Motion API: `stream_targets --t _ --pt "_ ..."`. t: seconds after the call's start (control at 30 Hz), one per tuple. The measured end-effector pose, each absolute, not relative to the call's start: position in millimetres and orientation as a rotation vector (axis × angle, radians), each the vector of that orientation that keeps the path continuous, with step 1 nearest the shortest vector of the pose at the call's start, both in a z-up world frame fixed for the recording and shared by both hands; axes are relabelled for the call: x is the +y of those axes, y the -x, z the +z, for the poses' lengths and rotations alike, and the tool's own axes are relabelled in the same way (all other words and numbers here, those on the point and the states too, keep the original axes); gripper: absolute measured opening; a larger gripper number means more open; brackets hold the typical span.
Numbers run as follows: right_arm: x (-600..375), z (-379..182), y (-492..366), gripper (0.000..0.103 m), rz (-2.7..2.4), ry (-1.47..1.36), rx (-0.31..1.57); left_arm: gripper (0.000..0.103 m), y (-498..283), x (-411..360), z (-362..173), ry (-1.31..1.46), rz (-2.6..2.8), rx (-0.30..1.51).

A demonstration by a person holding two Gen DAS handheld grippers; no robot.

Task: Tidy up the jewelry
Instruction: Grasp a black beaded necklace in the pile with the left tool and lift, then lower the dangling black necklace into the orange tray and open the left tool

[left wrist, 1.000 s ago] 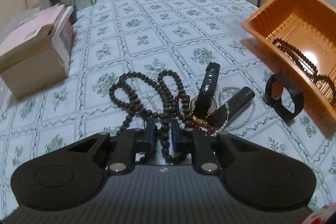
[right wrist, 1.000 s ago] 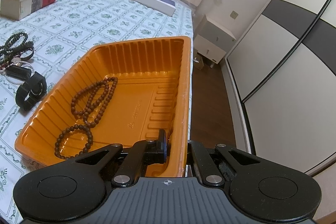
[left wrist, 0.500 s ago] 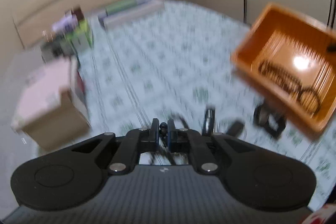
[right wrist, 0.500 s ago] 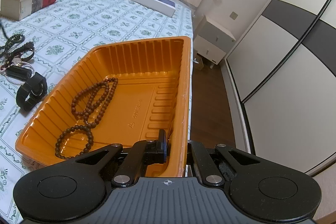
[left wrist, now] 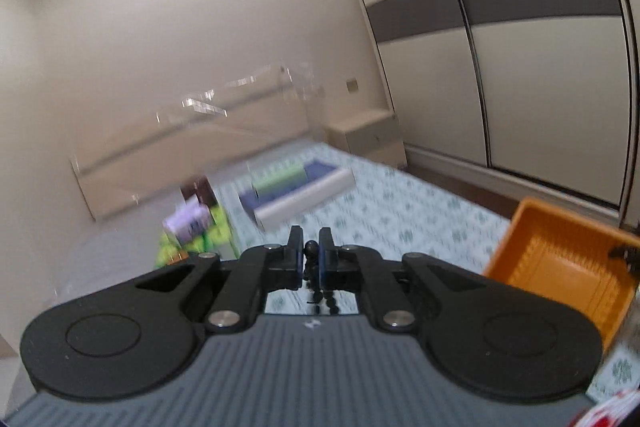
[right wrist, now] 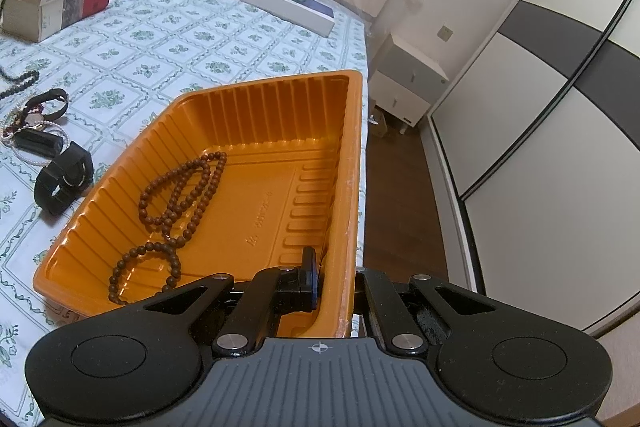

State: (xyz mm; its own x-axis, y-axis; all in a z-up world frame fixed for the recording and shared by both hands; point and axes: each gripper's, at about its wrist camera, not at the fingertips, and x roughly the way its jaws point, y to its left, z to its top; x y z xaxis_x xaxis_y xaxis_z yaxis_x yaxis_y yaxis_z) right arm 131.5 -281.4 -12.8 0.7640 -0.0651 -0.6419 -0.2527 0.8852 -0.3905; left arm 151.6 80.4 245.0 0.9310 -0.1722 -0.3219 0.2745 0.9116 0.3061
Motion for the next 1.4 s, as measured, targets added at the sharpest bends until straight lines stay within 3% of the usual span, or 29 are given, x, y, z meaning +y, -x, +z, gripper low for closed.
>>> stream_targets --t 0.5,0.97,1.17,1.4 --pt "-280.7 -10.8 -131.6 0.003 0.107 0.484 0.691 0.006 -167.2 34.2 327.3 -0.329 -0.328 0.150" --pt "-284.3 -11.2 -133.0 0.003 0.115 0.475 0.684 0.006 -194.4 -75.6 347.1 -0.310 -0.562 0.130" --pt "-285.2 -11.3 -132.2 0.003 0.116 0.473 0.684 0.006 -203.9 -113.9 325.0 -0.330 -0.630 0.180" --pt "-286.6 -11.5 -131.9 0.003 0.118 0.471 0.686 0.006 -228.5 -150.3 251.0 -0.373 -0.717 0.379"
